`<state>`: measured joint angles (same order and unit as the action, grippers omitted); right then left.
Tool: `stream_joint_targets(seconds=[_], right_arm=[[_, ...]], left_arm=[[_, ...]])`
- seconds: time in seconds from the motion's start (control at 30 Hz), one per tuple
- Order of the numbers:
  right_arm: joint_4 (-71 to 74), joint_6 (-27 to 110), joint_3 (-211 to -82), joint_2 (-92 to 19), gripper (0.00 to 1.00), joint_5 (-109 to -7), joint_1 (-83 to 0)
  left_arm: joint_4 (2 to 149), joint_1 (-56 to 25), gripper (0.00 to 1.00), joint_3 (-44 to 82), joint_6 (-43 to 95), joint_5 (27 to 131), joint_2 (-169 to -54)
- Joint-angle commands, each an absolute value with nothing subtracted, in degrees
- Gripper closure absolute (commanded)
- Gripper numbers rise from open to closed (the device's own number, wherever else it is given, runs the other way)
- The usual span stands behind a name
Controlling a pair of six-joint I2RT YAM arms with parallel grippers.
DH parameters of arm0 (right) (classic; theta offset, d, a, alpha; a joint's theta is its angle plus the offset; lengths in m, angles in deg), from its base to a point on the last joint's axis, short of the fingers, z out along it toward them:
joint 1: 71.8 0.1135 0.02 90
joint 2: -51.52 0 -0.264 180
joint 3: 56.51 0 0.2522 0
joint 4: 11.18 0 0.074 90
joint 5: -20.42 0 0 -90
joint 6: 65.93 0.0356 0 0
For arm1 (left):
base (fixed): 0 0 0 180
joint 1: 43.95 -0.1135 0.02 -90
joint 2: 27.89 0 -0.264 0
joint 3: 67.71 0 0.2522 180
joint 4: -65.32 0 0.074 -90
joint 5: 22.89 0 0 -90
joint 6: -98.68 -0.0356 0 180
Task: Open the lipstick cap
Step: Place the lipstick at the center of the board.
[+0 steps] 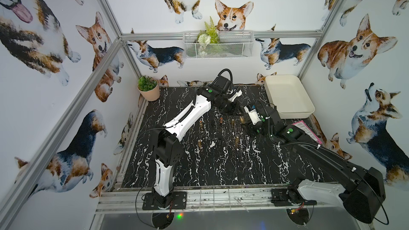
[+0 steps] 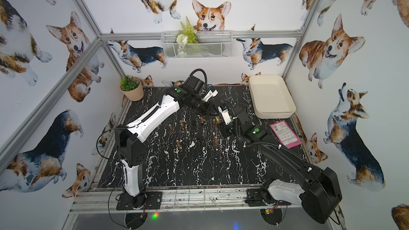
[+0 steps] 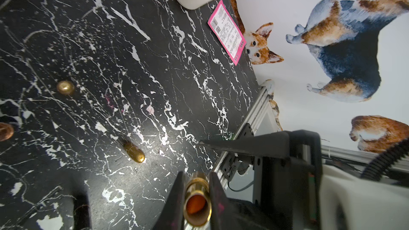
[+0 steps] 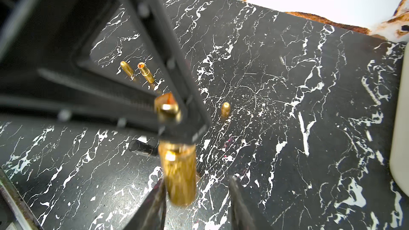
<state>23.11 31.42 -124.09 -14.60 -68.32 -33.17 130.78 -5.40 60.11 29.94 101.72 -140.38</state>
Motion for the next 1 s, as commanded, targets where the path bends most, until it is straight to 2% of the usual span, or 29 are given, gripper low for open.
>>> stream_joint_targets(seconds=[0.0,0.27,0.47,0.73,0.87,0.97], right_arm=[[25.25,31.35,-123.87,-11.39,0.50,-70.87,-33.08],[30.88,36.31,-122.14,-2.20,0.49,-79.69,-33.15],[35.05,43.02,-121.35,0.91,0.50,-81.91,-33.30],[36.65,47.10,-117.83,5.11,0.50,-85.10,-33.45],[40.13,49.44,-118.00,6.57,0.51,-90.78,-34.36],[40.20,49.82,-117.46,7.09,0.51,-90.02,-35.99]], left_arm=[[130.16,-5.96,0.89,60.74,30.88,93.60,-140.38],[121.47,-4.96,0.89,59.97,29.91,80.31,-143.99],[116.31,-0.91,0.88,61.95,25.12,73.03,-149.82],[110.00,3.15,0.87,61.09,20.55,65.62,-154.81],[106.14,4.96,0.87,58.31,18.06,61.25,-155.99],[101.79,5.40,0.87,54.79,17.96,60.81,-155.86]])
